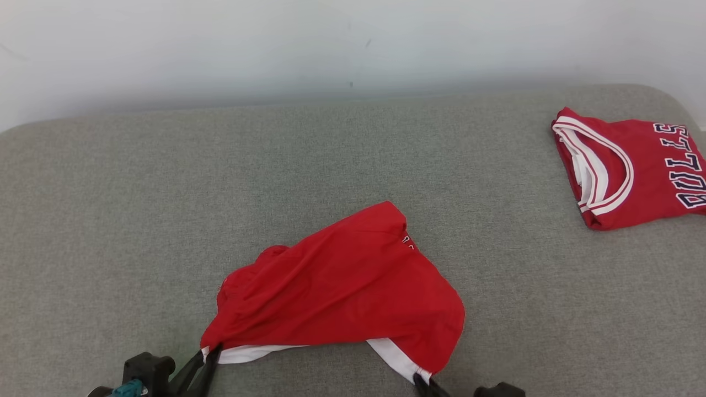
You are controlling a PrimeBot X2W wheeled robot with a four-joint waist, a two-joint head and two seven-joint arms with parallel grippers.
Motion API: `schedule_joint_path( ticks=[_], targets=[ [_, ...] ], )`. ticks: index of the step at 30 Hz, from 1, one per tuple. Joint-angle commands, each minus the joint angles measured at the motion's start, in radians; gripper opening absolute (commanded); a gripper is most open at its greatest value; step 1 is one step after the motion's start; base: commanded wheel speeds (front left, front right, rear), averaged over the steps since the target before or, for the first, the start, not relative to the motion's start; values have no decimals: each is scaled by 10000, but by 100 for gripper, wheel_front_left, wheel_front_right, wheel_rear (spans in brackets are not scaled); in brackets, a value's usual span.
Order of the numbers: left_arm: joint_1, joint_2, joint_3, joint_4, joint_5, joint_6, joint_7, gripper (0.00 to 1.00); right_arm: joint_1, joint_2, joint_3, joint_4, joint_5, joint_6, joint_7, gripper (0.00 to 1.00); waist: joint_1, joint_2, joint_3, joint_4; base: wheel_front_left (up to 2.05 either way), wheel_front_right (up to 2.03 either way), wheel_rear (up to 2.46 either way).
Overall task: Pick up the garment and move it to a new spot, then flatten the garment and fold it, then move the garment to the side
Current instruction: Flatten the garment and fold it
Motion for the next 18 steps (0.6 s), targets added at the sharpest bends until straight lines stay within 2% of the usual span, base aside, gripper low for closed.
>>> schedule_joint_path(
  ticks=[1,7,12,18],
  targets=[
    [45,25,2,-106,-55,10,-27,0,-25,-14,-149,-192,-13,-29,-6,0,0,-1,-78,-39,0,0,0],
    [452,113,533,-1304,-327,10,-27,0,213,-407,-951,-1505,-312,-27,-6,0,0,-1,-205,-89,0,0,0],
    [126,332,740,-2101,-502,10,-27,0,-50,-766,-1477,-2430,-386,-29,-6,0,0,-1,-212,-159,0,0,0],
    [-1285,661,735,-2923,-1122,10,194,0,-1282,-1420,-1711,-3220,-92,-29,-4,0,0,-1,58,-305,0,0,0]
  ],
)
